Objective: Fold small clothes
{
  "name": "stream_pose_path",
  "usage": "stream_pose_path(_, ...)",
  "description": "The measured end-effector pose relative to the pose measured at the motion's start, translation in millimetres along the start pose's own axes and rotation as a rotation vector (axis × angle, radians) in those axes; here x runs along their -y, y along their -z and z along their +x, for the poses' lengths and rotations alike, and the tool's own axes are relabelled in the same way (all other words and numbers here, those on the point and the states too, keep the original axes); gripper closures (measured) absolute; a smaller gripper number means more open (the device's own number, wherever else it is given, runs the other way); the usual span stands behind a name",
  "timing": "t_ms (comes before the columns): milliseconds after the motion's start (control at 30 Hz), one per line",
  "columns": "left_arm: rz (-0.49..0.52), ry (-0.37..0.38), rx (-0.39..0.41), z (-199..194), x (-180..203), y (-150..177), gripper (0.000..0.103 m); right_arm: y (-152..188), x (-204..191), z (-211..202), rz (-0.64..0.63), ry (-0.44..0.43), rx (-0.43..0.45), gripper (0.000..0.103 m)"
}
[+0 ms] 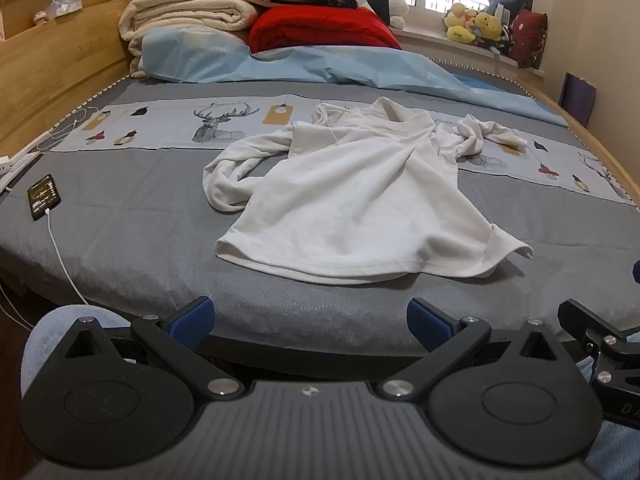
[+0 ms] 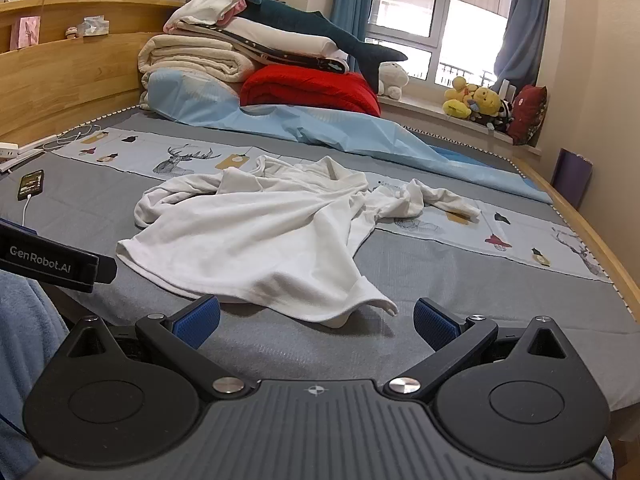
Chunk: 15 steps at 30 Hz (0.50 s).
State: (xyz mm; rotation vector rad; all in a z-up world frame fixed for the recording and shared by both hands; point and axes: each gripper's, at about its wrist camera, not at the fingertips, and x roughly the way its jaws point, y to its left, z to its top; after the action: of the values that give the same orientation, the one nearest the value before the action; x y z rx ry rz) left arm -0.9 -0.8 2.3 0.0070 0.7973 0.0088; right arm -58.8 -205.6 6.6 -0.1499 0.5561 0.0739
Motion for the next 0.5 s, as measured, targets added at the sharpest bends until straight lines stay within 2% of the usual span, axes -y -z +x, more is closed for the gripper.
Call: stream_pose_path(500,-0.007,0.003,0.001,-1.1,0.4,0.4,0.001,-1.2,0.0,-0.9,0.002,-0.001,-0.002,0.001)
